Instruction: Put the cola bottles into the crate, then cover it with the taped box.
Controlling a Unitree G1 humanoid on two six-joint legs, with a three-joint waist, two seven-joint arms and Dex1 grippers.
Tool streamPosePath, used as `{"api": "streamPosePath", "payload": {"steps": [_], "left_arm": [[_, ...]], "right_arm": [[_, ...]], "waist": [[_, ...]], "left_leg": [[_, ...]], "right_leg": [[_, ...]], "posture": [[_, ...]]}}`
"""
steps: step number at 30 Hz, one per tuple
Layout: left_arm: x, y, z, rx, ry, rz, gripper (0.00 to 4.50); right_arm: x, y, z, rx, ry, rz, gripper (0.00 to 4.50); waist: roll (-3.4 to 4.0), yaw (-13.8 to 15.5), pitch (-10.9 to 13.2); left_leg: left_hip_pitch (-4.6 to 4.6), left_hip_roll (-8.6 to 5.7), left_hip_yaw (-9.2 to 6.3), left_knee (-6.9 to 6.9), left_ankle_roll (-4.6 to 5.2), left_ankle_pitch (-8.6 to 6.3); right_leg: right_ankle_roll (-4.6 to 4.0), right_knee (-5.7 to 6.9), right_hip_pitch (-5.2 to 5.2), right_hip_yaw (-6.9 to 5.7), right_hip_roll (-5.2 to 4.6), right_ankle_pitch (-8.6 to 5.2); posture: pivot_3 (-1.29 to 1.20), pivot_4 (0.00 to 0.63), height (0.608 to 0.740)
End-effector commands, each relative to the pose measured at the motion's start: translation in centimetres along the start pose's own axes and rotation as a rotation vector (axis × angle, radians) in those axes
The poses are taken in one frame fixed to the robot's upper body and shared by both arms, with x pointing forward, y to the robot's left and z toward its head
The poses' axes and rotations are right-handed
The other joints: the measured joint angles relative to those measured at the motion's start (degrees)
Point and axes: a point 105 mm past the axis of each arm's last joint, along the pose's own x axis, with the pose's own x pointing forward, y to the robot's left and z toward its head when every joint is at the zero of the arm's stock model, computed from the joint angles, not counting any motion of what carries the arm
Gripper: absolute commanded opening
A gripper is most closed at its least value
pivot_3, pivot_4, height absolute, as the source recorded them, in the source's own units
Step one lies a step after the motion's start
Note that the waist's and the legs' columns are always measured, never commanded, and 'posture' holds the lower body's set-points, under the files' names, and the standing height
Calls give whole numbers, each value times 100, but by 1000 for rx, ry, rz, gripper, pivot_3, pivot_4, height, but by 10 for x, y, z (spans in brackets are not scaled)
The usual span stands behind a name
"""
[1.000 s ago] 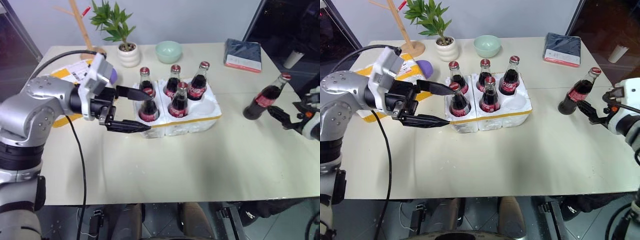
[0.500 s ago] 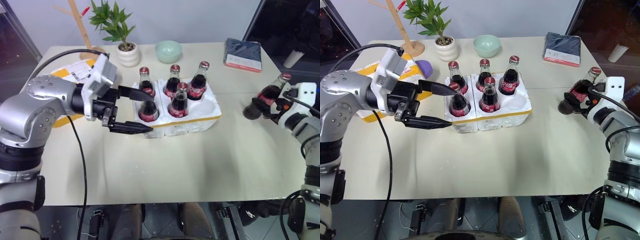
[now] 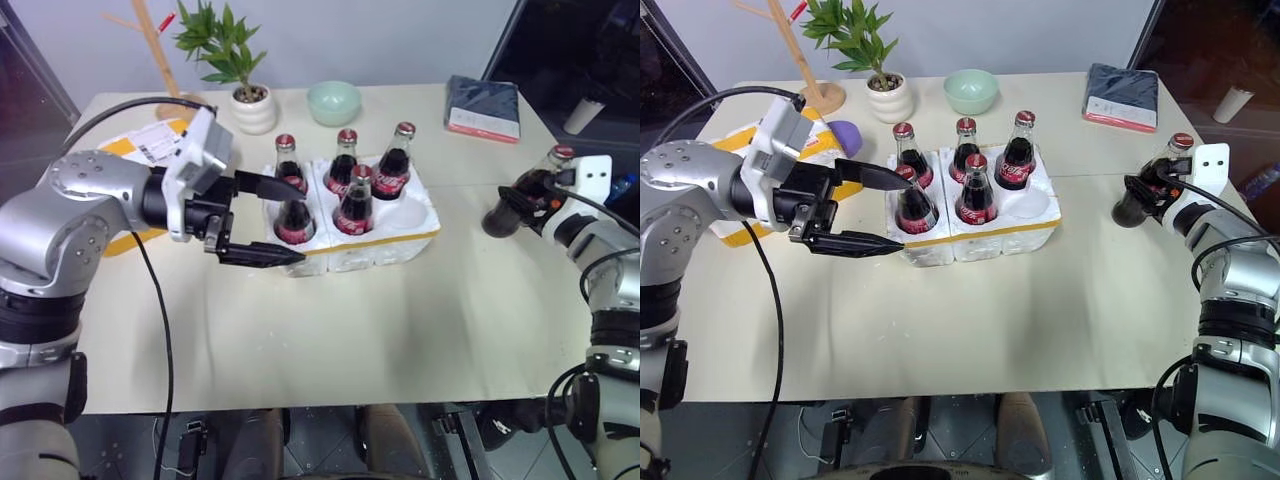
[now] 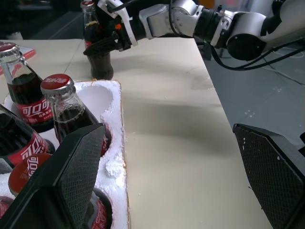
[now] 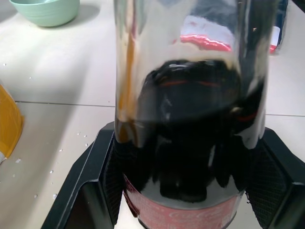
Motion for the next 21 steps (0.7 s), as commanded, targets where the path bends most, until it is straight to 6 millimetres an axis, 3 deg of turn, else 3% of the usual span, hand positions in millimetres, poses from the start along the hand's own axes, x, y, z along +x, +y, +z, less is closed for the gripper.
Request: {"api": "streamPosePath", "payload": {"steps": [1, 3, 6, 9, 14, 21], "left_arm": [[-6, -1, 12, 50, -12, 19, 4500], [-6, -1, 12, 48, -13, 21, 4500], [-6, -1, 11, 45, -16, 22, 4500], [-5, 0, 11, 44, -18, 25, 4500], [-7, 3, 11, 43, -19, 38, 4500], [-7, 3, 11, 51, -17, 49, 4500]], "right_arm": [[-16, 6, 81, -14, -289, 31, 2729], [-22, 17, 103, 32, -364, 95, 2729], [-39, 55, 139, 143, -459, 328, 2729], [-51, 87, 148, 154, -439, 500, 2729], [-51, 136, 129, 68, -309, 656, 2729], [-34, 165, 86, -44, -139, 718, 2729]], "waist": [[28, -18, 17], [48, -23, 29], [72, -62, 43], [72, -54, 43], [68, -11, 43], [66, -12, 44]], "left_leg": [[-1, 0, 0, 0, 0, 0], [-4, -1, 0, -1, 0, 0], [-4, -1, 1, -5, 0, 0], [-2, 3, -2, -10, 1, 0], [-5, 4, -4, 0, 2, 0], [-7, 3, -4, 4, 2, 0]], "right_leg": [[0, 0, -2, 0, 0, 0], [0, 1, -5, 1, 0, 0], [0, 8, -14, 3, 0, 0], [-1, 14, -16, 3, 4, -1], [0, 8, -8, 2, 6, 0], [0, 8, -10, 2, 5, 0]], "posture": [[0, 150, 739], [0, 150, 739], [0, 150, 739], [0, 150, 739], [0, 150, 739], [0, 150, 739]]}}
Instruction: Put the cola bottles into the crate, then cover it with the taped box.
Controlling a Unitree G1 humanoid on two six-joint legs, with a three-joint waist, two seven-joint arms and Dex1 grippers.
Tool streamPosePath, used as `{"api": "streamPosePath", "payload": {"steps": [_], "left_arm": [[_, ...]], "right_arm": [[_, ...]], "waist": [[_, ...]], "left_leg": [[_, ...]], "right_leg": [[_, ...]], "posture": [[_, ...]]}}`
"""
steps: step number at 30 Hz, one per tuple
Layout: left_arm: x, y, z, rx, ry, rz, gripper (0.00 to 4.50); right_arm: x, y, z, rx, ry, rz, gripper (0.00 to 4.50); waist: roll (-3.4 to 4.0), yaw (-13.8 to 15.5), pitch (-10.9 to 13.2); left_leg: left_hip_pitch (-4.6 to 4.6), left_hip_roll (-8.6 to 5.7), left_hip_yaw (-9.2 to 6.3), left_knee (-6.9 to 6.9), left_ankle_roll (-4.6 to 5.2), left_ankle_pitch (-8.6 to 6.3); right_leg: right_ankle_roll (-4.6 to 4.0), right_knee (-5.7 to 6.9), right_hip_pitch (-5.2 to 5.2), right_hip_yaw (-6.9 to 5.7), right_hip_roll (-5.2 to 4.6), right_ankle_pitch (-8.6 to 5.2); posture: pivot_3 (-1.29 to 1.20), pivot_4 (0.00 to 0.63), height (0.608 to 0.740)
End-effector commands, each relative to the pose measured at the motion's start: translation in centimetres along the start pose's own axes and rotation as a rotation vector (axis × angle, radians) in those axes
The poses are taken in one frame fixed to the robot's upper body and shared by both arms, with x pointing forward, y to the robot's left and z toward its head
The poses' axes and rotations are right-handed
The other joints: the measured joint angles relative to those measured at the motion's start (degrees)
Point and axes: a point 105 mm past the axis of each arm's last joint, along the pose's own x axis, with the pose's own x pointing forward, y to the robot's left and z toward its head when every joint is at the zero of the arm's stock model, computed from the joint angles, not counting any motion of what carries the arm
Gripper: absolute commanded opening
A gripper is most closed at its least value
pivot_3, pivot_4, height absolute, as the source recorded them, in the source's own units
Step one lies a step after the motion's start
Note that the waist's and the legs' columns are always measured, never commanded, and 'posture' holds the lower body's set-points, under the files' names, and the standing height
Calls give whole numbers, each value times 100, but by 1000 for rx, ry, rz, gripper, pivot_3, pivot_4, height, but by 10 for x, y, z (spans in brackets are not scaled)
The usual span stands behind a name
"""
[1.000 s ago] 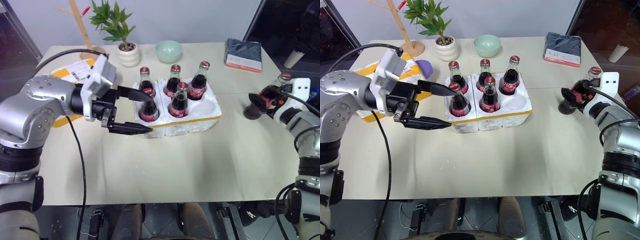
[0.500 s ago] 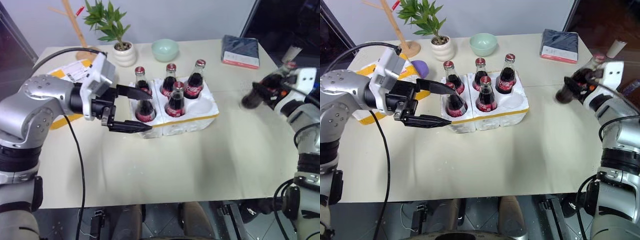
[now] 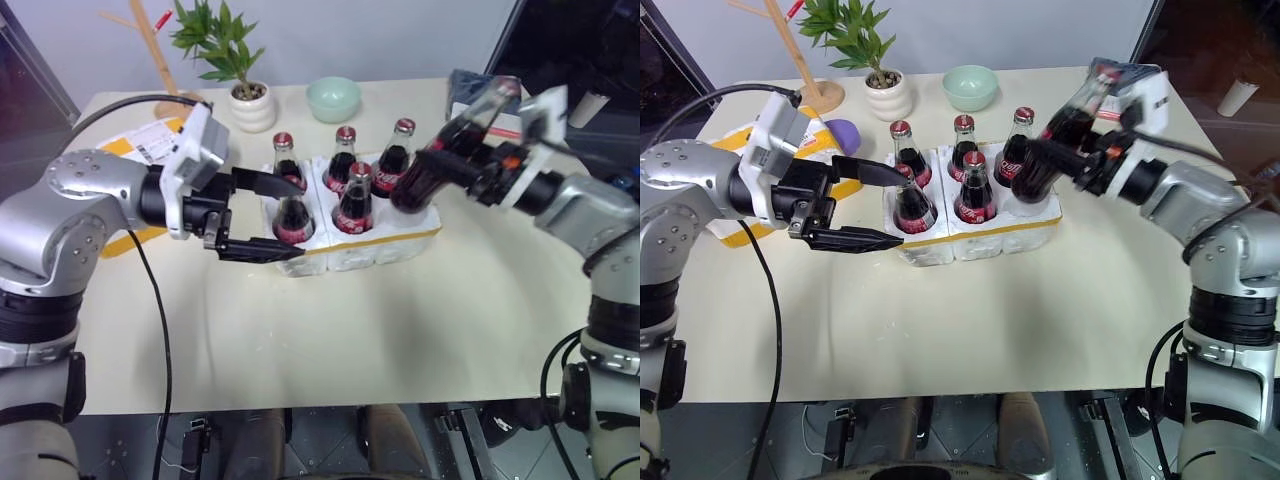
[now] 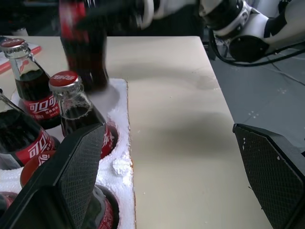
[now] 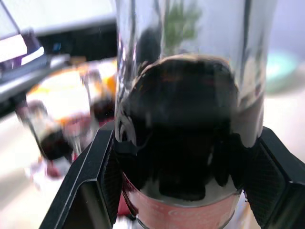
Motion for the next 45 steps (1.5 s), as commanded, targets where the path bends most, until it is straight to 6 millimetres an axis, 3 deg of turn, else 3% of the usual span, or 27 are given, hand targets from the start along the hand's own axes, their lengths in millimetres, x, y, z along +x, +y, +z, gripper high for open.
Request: {"api": "streamPosePath", "payload": {"steps": [1, 7, 13, 16, 17, 19, 23, 27, 29, 31, 34, 39, 45], "left_arm": [[-6, 1, 10, 55, -7, 29, 4500], [-8, 2, 10, 59, -1, 42, 4500], [-10, 5, 8, 55, 6, 59, 4500], [-12, 6, 6, 54, 20, 70, 4500], [-13, 6, 5, 53, 24, 74, 4500], [-15, 7, 4, 52, 32, 82, 4500], [-19, 6, -1, 51, 49, 103, 4500], [-26, 6, -3, 54, 64, 141, 4500], [-31, 6, -3, 59, 74, 164, 4500], [-37, 7, -1, 67, 85, 191, 4500], [-50, 7, 0, 83, 117, 245, 4500], [-83, 14, 2, 102, 180, 417, 4500], [-162, 38, -28, 117, 436, 842, 4500]], "right_arm": [[3, 11, 9, -127, -9, 43, 2729], [25, 3, -27, -263, 145, 28, 2729], [38, -3, -58, -291, 238, 34, 2729], [39, -5, -60, -264, 240, 26, 4080], [39, -4, -56, -261, 229, 32, 4447], [36, 1, -45, -251, 192, 49, 4447], [20, 9, -3, -208, 80, 79, 4447], [-12, 15, 54, -192, -44, 103, 4447], [-31, 17, 70, -196, -67, 111, 4447], [-46, 21, 74, -227, -46, 126, 4447], [-61, 33, 62, -276, 32, 178, 4447], [-63, 53, 52, -253, 42, 286, 4447], [-58, 57, 50, -278, 22, 296, 4447]], "waist": [[0, -13, 0], [0, -25, 0], [-10, -55, -6], [-17, -73, -10], [-17, -73, -10], [-18, -63, -11], [-15, -26, -9], [-14, 14, -5], [-15, 30, -5], [-18, 40, -5], [-20, 18, -7], [-14, -59, -4], [-14, -22, -4]], "left_leg": [[0, 0, 0, -3, 0, 0], [0, 0, 0, -4, 0, 0], [6, 1, 1, -1, 0, 0], [15, 2, 1, 2, -1, 0], [17, 2, 0, 2, -1, 1], [20, 2, -1, 3, -2, 1], [12, 2, -2, -2, -2, 1], [-2, 2, -2, -3, -2, 1], [-2, 2, -2, -4, -2, 1], [-2, 2, -4, -7, -1, 0], [3, 2, -3, -7, 0, -1], [7, 4, 4, -4, 1, -1], [7, 6, 4, -5, 1, -1]], "right_leg": [[0, 0, -3, 0, 0, 0], [0, 0, -4, 0, 0, 0], [0, 1, 1, 0, 1, 0], [-1, 1, 11, 1, 2, 1], [-1, 1, 13, 1, 3, 1], [-2, 3, 16, 1, 3, 1], [-2, 4, 7, 1, 3, 1], [-2, 3, -4, 0, 2, 1], [-2, 0, -3, -1, 2, 1], [-3, -4, -2, -4, 2, 0], [-2, -7, 5, -4, 2, 0], [-2, 0, 1, 3, 2, 0], [-3, -1, 1, 3, 4, 0]], "posture": [[0, 150, 739], [0, 150, 739], [0, 150, 739], [0, 150, 739], [0, 150, 739], [0, 150, 739], [0, 150, 739], [0, 150, 739], [0, 150, 739], [0, 150, 739], [0, 150, 739], [0, 150, 739], [0, 150, 739]]}}
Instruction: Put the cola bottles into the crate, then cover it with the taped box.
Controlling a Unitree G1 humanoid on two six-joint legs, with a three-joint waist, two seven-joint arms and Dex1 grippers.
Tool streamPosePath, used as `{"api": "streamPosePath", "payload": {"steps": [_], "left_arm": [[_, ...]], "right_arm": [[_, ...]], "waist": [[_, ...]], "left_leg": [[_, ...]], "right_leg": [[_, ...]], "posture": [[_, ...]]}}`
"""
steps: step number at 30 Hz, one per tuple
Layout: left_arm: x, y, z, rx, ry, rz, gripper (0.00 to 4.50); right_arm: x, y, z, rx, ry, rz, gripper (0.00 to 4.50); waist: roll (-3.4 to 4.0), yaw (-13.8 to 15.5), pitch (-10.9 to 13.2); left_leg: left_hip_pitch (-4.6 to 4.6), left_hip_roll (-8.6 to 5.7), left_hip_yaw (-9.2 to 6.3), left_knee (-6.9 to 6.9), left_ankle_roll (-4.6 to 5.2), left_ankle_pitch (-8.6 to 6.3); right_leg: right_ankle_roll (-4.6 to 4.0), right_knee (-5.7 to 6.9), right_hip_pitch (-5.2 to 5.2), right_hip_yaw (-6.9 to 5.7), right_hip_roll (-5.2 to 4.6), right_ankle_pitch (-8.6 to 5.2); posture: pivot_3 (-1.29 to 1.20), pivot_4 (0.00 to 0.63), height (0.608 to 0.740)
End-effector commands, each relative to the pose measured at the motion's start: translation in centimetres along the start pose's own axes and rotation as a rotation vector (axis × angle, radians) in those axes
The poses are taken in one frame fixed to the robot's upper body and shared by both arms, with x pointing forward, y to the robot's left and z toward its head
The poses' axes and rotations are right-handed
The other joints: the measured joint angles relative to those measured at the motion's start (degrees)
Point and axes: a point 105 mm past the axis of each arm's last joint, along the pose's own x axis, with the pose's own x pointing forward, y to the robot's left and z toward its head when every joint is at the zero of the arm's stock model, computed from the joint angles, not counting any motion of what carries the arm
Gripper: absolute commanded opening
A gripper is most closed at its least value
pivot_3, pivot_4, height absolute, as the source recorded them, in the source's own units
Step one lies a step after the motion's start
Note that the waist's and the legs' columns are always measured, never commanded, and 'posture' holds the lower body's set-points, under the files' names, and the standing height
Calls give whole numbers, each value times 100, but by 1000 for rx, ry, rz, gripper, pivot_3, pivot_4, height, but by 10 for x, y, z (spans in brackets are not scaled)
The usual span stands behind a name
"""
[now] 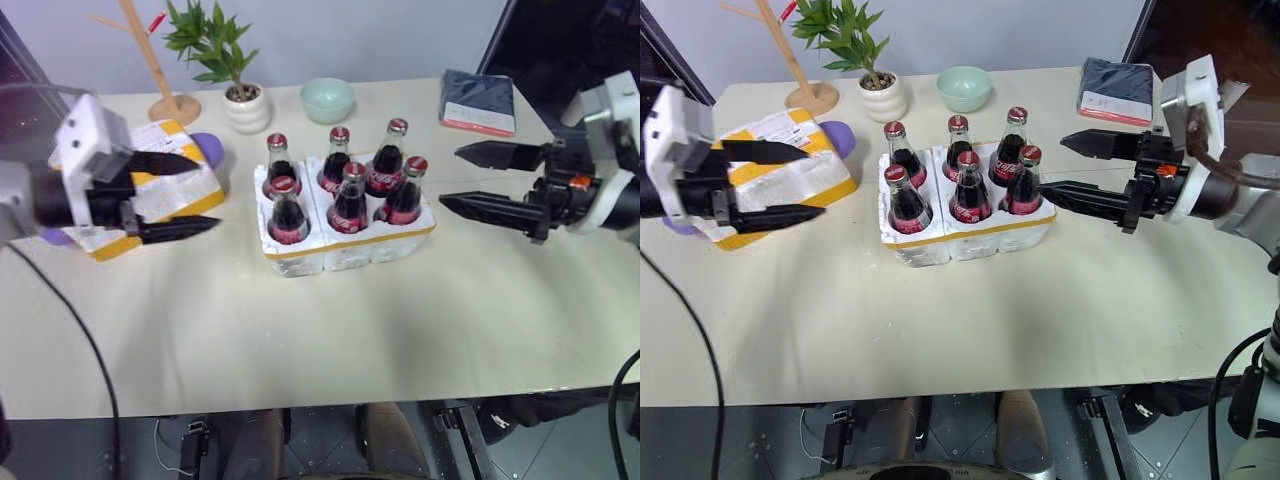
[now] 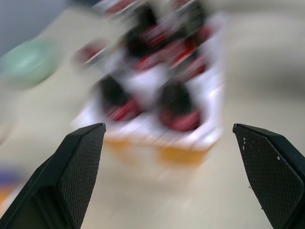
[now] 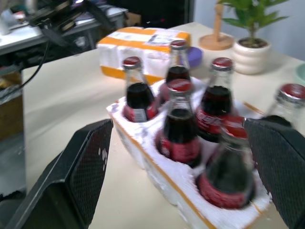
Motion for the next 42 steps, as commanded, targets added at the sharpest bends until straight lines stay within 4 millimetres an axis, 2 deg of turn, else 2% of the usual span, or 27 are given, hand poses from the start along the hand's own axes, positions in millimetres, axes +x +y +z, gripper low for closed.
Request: {"api": "streamPosePath", "payload": {"steps": [1, 7, 10, 13, 16, 21, 25, 28, 33, 37, 42], "left_arm": [[-25, 33, -19, 51, 109, 235, 4500], [-29, 36, -60, 168, 280, 302, 4500], [-28, 30, -91, 256, 405, 274, 4500], [-23, 32, -100, 242, 406, 290, 4500], [-31, 38, -109, 299, 468, 308, 4500], [-77, 48, -135, 325, 624, 366, 4500], [-112, 45, -153, 326, 715, 386, 4500], [-126, 50, -170, 376, 791, 426, 4500], [-111, 78, -182, 412, 723, 683, 4500], [-94, 81, -198, 437, 716, 717, 4500], [-70, 76, -214, 468, 727, 668, 4500]], "right_arm": [[0, 5, 10, -55, -38, 13, 4447], [3, 5, 6, -59, -25, 26, 4447], [2, 3, 7, -70, -17, 20, 4447], [2, 2, 8, -70, -22, 15, 4447], [1, 0, 4, -74, -1, -4, 4447], [-2, -2, -3, -57, 12, -28, 4447], [-7, -8, -8, -40, 17, -50, 4447], [-7, -12, -10, -36, 19, -49, 4447], [-6, -11, -4, -46, 22, -2, 4447], [-5, -7, 4, -65, 32, 21, 4447], [-6, -3, 8, -77, 41, 15, 4447]], "waist": [[0, 9, 0], [-4, 40, 1], [-2, 30, 0], [-2, 35, 0], [-4, 29, 1], [-2, -19, 0], [-2, -1, 0], [-2, 32, 0], [-4, 165, -3], [-8, 155, -6], [-10, 148, -8]], "left_leg": [[0, 0, 0, 0, 0, 0], [-5, 0, 0, -2, -1, 0], [-4, 0, 0, -4, -1, -1], [-3, 0, 0, -8, -1, 0], [-7, 0, 1, -4, -1, 0], [-5, 2, 6, -16, -1, -1], [-6, 6, 9, -21, -1, -1], [-5, 6, 10, -17, -1, -1], [-2, 5, 9, 1, -1, -1], [-2, 4, 11, 0, -1, 0], [-4, 4, 10, -9, -1, 0]], "right_leg": [[0, 0, 0, 0, 0, 0], [-1, -7, -1, -1, -1, 0], [-1, -7, -1, -1, -2, 0], [-2, -5, -4, -1, -2, 0], [-1, -7, -4, -1, -2, 1], [-2, -5, -14, 1, -2, 0], [-3, -4, -18, 1, -1, 0], [-3, -6, -14, 0, -2, 0], [-5, -6, -1, -2, -2, 4], [-2, -3, -3, -2, -1, 6], [-3, 9, -15, -2, -1, 6]], "posture": [[0, 150, 739], [0, 150, 739], [0, 150, 739], [0, 150, 739], [0, 150, 739], [0, 150, 739], [0, 150, 739], [0, 150, 739], [0, 150, 739], [0, 150, 739], [0, 150, 739]]}}
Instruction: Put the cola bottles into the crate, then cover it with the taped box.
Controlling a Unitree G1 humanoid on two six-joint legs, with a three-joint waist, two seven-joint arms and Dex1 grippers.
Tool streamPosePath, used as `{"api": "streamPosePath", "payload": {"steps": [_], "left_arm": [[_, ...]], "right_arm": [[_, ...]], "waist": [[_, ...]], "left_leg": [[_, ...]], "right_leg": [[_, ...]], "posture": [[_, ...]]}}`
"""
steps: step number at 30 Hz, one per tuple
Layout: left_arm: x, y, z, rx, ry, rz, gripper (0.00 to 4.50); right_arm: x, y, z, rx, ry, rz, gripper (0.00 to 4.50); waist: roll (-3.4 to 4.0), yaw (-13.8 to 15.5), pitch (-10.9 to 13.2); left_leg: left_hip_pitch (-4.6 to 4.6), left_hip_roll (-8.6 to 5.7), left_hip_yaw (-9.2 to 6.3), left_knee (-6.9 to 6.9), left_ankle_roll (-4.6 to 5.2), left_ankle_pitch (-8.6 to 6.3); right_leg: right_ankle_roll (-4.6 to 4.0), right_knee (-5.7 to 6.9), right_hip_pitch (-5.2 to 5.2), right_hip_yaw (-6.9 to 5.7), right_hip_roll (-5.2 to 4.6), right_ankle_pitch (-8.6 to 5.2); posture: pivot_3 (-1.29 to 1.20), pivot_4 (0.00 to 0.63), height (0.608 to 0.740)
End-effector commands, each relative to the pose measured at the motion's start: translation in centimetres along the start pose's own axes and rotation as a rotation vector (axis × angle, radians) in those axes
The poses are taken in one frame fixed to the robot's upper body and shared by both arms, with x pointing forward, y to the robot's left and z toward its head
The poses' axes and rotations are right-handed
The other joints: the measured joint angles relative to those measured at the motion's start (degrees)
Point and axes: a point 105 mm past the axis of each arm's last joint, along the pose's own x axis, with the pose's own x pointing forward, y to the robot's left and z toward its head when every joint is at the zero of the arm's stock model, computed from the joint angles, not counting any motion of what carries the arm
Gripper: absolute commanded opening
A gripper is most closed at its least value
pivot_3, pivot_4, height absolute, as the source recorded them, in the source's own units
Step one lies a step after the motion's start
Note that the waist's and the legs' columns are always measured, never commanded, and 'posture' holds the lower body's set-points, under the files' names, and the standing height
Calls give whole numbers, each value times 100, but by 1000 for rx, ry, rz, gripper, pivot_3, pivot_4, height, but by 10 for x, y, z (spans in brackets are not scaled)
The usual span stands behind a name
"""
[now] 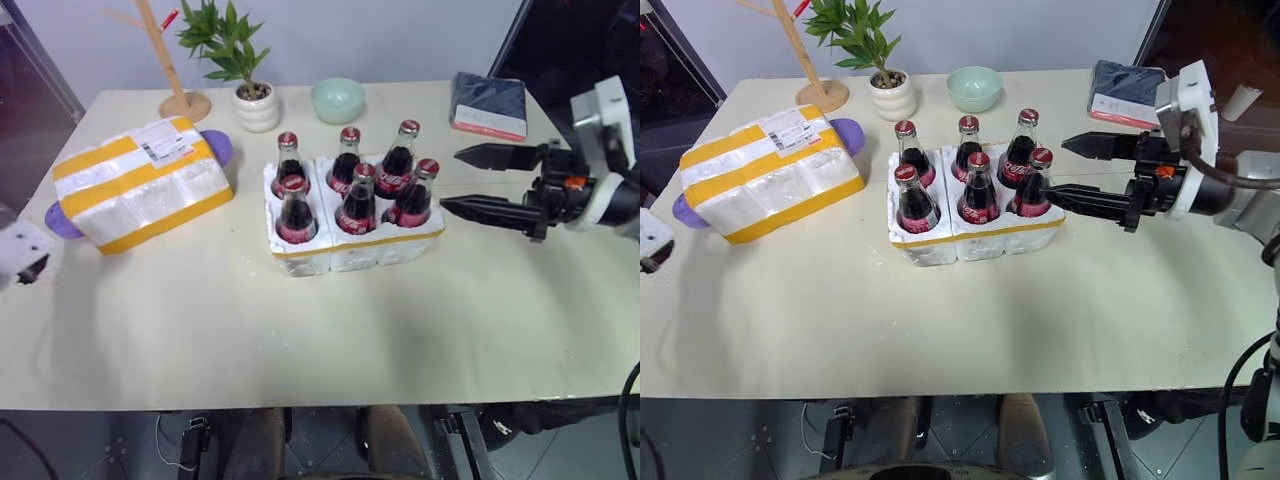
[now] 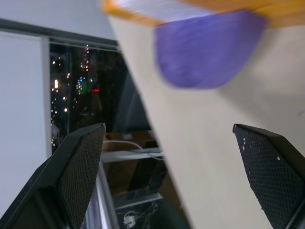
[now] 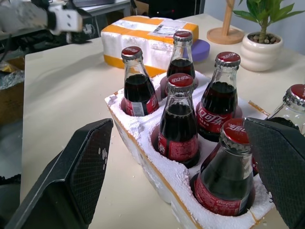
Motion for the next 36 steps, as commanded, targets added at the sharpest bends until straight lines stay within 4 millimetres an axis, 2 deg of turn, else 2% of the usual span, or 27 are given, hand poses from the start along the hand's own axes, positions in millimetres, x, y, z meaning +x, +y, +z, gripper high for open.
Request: {"api": "streamPosePath", "payload": {"steps": [1, 5, 14, 18, 23, 28, 29, 31, 32, 36], "left_arm": [[5, 1, 3, 54, -8, 18, 4500], [18, -8, 12, 78, -14, 22, 4500], [42, -13, 38, 96, -34, 79, 4500], [48, -19, 41, 106, -17, 74, 4500], [50, -18, 36, 55, 33, 82, 4500], [51, -20, 36, 61, 36, 63, 2236], [52, -19, 38, 65, 35, 63, 1626], [53, -17, 40, 73, 37, 70, 684], [53, -15, 42, 75, 34, 77, 383], [54, -4, 48, 82, 15, 102, 383]], "right_arm": [[-4, 6, 15, -60, -15, -6, 4447], [-5, 11, 18, -69, -4, -6, 4447], [-8, 12, 18, -61, 8, -37, 4447], [-11, 12, 16, -63, 17, -55, 4447], [-18, 6, 17, -68, 26, -111, 4447], [-23, 2, 16, -70, 31, -142, 4500], [-24, 2, 16, -70, 32, -146, 4500], [-25, 2, 16, -70, 34, -150, 4500], [-26, 2, 15, -71, 36, -153, 4500], [-28, 3, 11, -51, 41, -151, 4500]], "waist": [[-1, -2, -1], [-1, 7, -1], [-16, 28, -9], [-16, 0, -9], [-17, 16, -10], [-16, 15, -10], [-16, 18, -10], [-18, 33, -11], [-19, 37, -12], [-20, 30, -13]], "left_leg": [[0, 0, 0, 1, 0, 0], [0, 0, 0, 6, 0, 0], [-1, -3, -2, 17, 0, 0], [-1, -3, -1, 15, 0, 0], [1, -3, -2, 17, 0, 0], [1, -3, -2, 15, 0, 0], [1, -3, -2, 16, 0, 0], [1, -3, -2, 18, 0, 0], [1, -4, -2, 18, 0, 0], [2, -4, -2, 18, 0, 0]], "right_leg": [[0, 0, 0, 0, 0, 0], [0, 0, 2, 0, 0, 0], [5, 1, 8, -1, 0, 3], [5, 3, 7, 0, 0, 3], [5, 6, 8, -1, 0, 3], [5, 7, 7, -1, 0, 3], [5, 7, 8, -1, 0, 3], [5, 6, 10, -1, 0, 3], [5, 6, 11, 0, -1, 3], [5, 7, 11, -1, -1, 3]], "posture": [[0, 150, 739], [0, 150, 739], [0, 150, 739], [0, 150, 739], [0, 150, 739], [0, 150, 739], [0, 150, 739], [0, 150, 739], [0, 150, 739], [0, 150, 739]]}}
